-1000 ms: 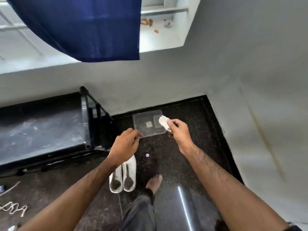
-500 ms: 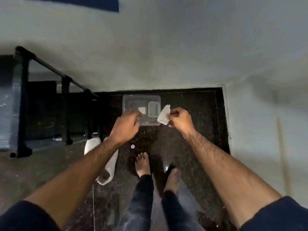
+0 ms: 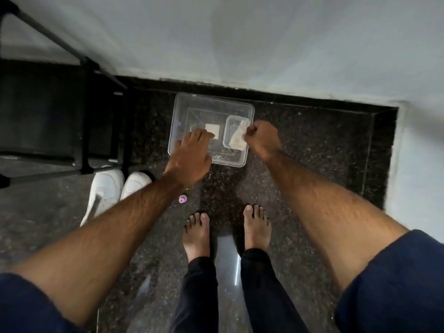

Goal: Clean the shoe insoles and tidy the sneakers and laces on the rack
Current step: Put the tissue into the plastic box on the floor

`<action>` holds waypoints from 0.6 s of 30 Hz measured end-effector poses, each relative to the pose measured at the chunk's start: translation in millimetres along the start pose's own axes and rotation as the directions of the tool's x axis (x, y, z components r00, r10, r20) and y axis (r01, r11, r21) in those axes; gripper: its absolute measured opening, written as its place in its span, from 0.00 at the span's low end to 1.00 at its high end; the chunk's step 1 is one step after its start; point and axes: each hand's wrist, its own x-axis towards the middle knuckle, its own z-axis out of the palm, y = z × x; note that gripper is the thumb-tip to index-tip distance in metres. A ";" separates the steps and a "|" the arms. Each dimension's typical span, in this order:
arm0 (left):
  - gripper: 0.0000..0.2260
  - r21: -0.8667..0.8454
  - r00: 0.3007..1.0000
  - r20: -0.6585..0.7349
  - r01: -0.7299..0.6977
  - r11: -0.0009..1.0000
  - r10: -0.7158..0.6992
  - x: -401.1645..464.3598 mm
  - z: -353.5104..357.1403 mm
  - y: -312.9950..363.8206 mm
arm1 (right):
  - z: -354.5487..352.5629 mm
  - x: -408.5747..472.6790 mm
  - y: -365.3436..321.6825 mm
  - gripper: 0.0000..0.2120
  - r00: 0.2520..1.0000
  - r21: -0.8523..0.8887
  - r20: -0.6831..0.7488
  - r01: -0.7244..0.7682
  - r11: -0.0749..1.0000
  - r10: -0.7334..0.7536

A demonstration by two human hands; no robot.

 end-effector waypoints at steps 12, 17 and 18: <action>0.28 0.018 0.999 -0.019 0.026 0.999 -0.026 34.3 71.6 -36.7 | 46.1 50.6 7.1 0.12 0.993 -0.262 0.006 0.119 0.958 -0.122; 0.31 0.058 1.000 0.015 0.017 0.998 -0.018 24.6 59.7 -27.9 | 32.9 30.1 13.1 0.17 0.985 -0.216 -0.006 0.166 0.962 -0.171; 0.32 0.070 1.000 0.022 0.013 0.997 -0.015 18.5 54.8 -24.8 | 28.3 21.9 14.3 0.17 0.986 -0.204 -0.003 0.160 0.966 -0.165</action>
